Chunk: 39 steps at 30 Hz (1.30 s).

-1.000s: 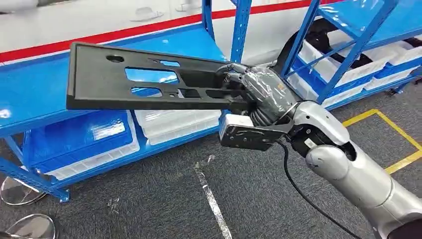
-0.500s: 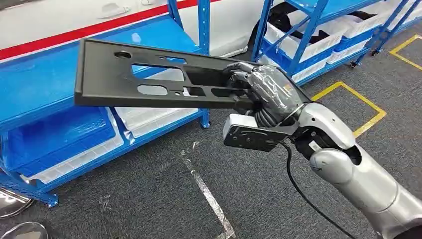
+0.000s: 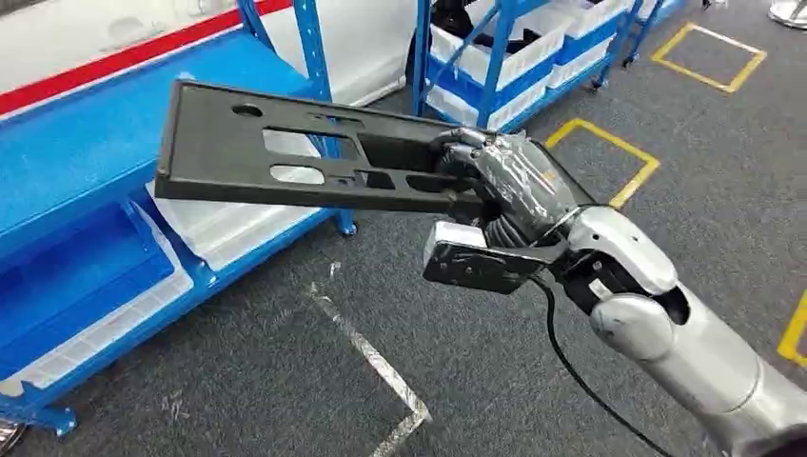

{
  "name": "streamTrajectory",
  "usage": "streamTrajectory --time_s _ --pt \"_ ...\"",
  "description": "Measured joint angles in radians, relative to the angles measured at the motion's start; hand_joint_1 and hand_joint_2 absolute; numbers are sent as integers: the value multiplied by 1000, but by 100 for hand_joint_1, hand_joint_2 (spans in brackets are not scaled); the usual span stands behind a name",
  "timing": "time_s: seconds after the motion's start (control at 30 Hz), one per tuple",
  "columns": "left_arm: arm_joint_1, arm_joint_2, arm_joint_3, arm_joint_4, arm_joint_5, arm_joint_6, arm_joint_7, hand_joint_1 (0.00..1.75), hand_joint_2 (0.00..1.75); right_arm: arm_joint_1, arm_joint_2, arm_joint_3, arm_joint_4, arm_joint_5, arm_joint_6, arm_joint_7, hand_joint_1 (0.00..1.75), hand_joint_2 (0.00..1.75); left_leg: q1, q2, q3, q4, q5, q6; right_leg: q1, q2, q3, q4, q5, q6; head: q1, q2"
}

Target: Take the parts from the cabinet and place them on the table.

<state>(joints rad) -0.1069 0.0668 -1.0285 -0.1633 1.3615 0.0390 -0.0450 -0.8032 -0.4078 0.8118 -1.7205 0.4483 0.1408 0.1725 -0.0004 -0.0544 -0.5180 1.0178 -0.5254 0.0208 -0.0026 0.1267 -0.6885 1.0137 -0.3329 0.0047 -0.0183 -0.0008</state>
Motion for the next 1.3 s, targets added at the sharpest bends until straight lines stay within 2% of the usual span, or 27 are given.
streamTrajectory --time_s 0.03,0.07,0.1,0.13,0.2,0.23,0.3,0.37,0.4,0.43,0.47,0.57,0.63,0.7,0.77,0.83,0.87,0.9,0.93,1.0,1.07,1.1,1.13,1.17,1.23,1.27,1.3 --pt "-1 -2 0 0 -6 10 -2 0 175 3 -5 0 -4 13 0 12 175 175 11 13 1 -11 10 8 5 9 -3 -1 6 8 0 0" --pt "-3 0 0 0 -7 16 -4 0 175 10 -7 -1 -7 22 -1 18 175 175 13 29 7 -16 20 13 -1 -27 -10 10 -8 4 -2 0" --pt "-2 2 0 0 -7 25 -9 0 175 14 -12 -6 -18 39 -2 26 175 175 12 41 1 -19 26 23 0 -84 -34 59 -53 9 10 0" --pt "-1 5 0 0 -7 29 -10 0 175 19 -12 -9 -23 49 -3 32 175 175 12 51 -4 -18 31 24 -3 -108 -62 129 -96 14 11 0" --pt "6 9 0 1 -7 30 -10 0 175 37 -12 -10 -31 63 -4 40 175 175 12 75 -14 -17 36 22 -13 -122 -116 283 -168 25 11 0" --pt "7 13 0 1 -7 30 -11 0 175 46 -12 -10 -33 67 -5 43 175 175 12 89 -18 -15 37 20 -18 -124 -131 333 -185 31 11 0" --pt "6 16 0 1 -7 30 -11 0 175 58 -12 -10 -39 72 -5 48 175 175 12 113 -22 -12 38 17 -26 -126 -85 285 -156 38 10 0" --pt "4 17 0 1 -7 31 -11 0 175 59 -12 -10 -45 75 -5 48 175 175 13 130 -22 -6 34 11 -29 -142 11 136 -99 41 11 0" --pt "2 19 0 1 -6 34 -11 0 175 62 -11 -10 -51 81 -9 48 175 175 13 140 -22 2 28 1 -26 -180 60 38 -100 42 10 0" --pt "1 29 0 3 -3 38 -12 0 175 70 -4 -11 -54 97 -17 46 175 175 5 146 -27 7 25 -10 -12 -196 70 35 -102 29 10 0" --pt "1 29 0 3 2 38 -11 0 175 80 12 -11 -58 128 -29 47 175 175 6 152 -27 3 27 -17 -11 -178 65 38 -101 13 7 0" --pt "-3 27 0 3 3 27 -2 0 175 100 35 -11 -59 215 -38 55 175 175 13 172 -22 1 24 -36 -8 -150 57 31 -95 -9 8 0" --pt "-3 27 0 3 6 22 -5 0 175 103 50 -11 -69 252 -36 66 175 175 19 90 -52 66 -27 -40 -9 -135 58 27 -92 -22 7 0" --pt "2 26 0 3 13 15 -26 0 175 112 58 -11 -83 279 -22 85 175 175 16 66 -131 229 -97 -37 -4 -114 58 27 -91 -30 5 0" --pt "5 25 1 3 14 11 -40 0 175 126 60 -11 -99 293 6 115 175 175 13 63 -184 317 -103 -31 5 -89 58 28 -90 -34 5 0" --pt "8 24 1 3 17 11 -45 0 175 136 60 -12 -116 299 24 138 175 175 9 59 -155 233 -30 -18 11 -59 59 30 -90 -34 5 0" --pt "7 24 2 3 27 8 -47 0 175 137 60 -14 -127 304 34 148 175 175 6 46 -118 146 20 -10 12 -44 60 31 -90 -34 5 0" --pt "8 24 5 3 37 3 -49 0 175 138 59 -17 -137 308 40 154 175 175 4 17 -83 67 57 -1 12 -31 61 32 -90 -34 6 0" --pt "9 24 11 4 46 -3 -51 0 175 141 59 -22 -146 311 46 161 175 175 5 -25 -71 43 45 6 11 -24 57 33 -89 -32 8 0" --pt "9 22 25 4 62 -11 -56 0 175 145 59 -29 -158 315 56 169 175 175 1 -16 -60 19 45 1 4 -5 46 34 -83 -24 3 0" --pt "3 15 34 4 77 -14 -58 0 175 150 50 -38 -168 323 71 184 175 175 -4 3 -57 10 50 6 -2 20 42 26 -74 -10 1 0" --pt "3 9 43 4 80 -13 -56 0 175 152 39 -42 -174 329 74 192 175 175 11 17 -49 -11 62 10 2 10 41 32 -77 -8 5 0" --pt "5 5 48 4 85 -10 -51 0 175 153 31 -50 -181 337 76 201 175 175 8 32 -42 -20 66 11 8 -52 30 48 -92 -4 5 0" --pt "7 1 53 4 85 -6 -42 0 175 153 23 -61 -189 341 77 206 175 175 7 47 -41 -23 67 16 6 -95 -2 116 -141 3 7 0" --pt "13 -3 61 4 90 -6 -30 0 175 167 3 -79 -207 349 87 216 175 175 7 71 -42 -22 65 18 -3 -113 -64 254 -203 13 9 0" --pt "15 -4 67 4 95 -8 -29 0 175 181 -11 -88 -218 355 92 220 175 175 7 86 -42 -22 64 17 -10 -116 -88 305 -214 20 10 0" --pt "16 -5 71 4 96 -10 -29 0 175 189 -19 -92 -222 357 93 224 175 175 9 96 -42 -21 62 16 -15 -118 -85 298 -201 24 10 0"
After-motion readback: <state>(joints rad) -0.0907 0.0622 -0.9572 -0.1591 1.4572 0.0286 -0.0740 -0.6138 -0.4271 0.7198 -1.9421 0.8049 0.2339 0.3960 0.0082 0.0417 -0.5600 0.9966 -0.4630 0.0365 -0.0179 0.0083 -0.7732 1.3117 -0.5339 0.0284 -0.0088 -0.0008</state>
